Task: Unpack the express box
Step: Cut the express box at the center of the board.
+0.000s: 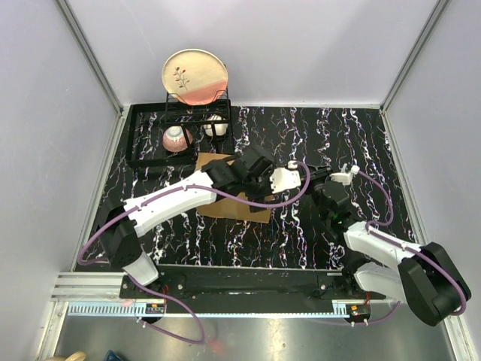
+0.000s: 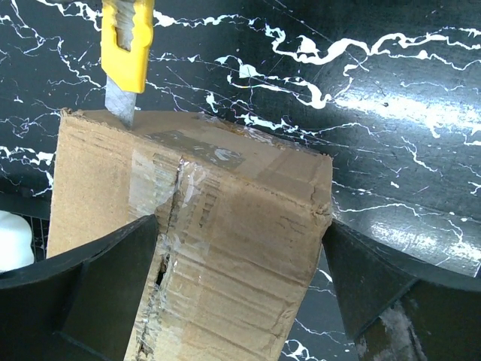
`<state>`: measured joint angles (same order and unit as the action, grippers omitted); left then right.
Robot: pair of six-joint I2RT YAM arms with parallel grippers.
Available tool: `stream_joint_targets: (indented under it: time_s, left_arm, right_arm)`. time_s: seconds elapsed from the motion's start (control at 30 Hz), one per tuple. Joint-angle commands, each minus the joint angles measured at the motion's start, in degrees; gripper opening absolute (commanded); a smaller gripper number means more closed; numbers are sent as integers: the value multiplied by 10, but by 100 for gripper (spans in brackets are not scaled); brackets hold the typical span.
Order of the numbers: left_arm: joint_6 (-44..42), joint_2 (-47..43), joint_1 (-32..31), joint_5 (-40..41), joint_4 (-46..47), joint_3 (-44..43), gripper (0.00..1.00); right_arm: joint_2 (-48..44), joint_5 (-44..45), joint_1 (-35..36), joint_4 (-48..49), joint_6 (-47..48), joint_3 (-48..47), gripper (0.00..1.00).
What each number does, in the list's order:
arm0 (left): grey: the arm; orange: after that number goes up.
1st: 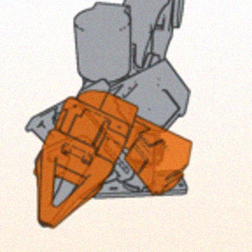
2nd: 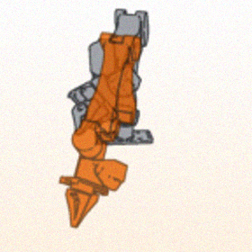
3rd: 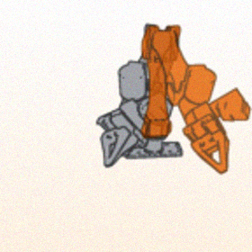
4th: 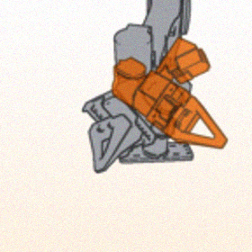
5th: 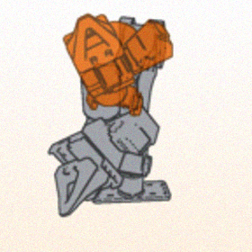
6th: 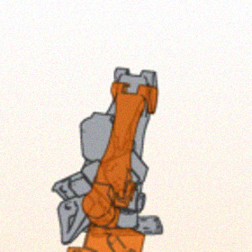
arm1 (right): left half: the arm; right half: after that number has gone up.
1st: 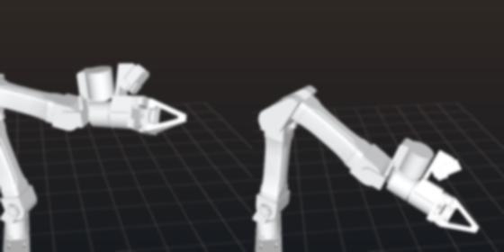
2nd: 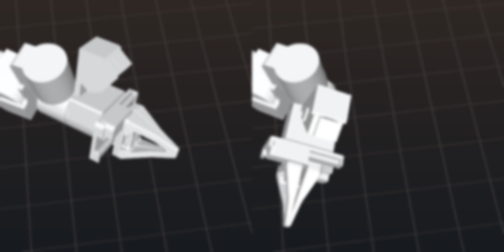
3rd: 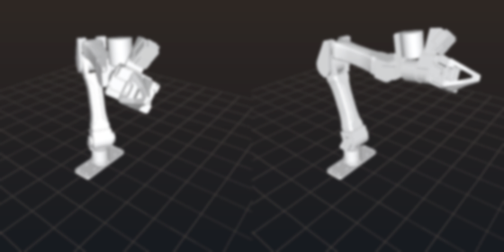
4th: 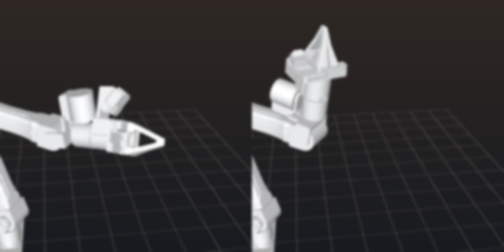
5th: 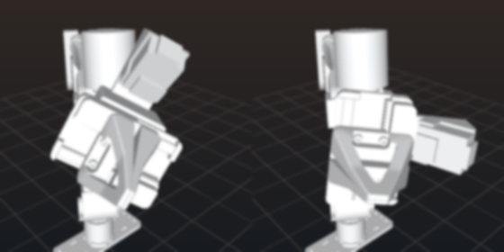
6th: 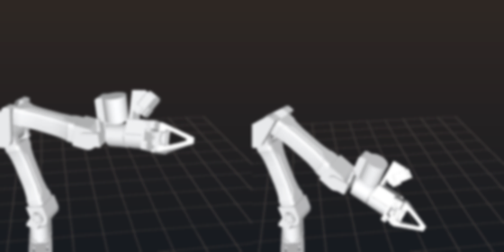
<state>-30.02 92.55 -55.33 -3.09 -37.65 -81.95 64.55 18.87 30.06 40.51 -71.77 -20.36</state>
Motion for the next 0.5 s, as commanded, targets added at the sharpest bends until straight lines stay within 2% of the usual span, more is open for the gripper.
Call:
stream_joint_targets:
  time_s: [0.0, 0.47]
  left_arm:
    - [41, 23, 12, 47, 35, -26, 99]
    - [51, 13, 16, 63, 58, -8, 99]
  right_arm:
    - [-23, -34, 31, -48, 13, -13, 0]
    - [-33, -40, 55, -56, 11, -19, 0]
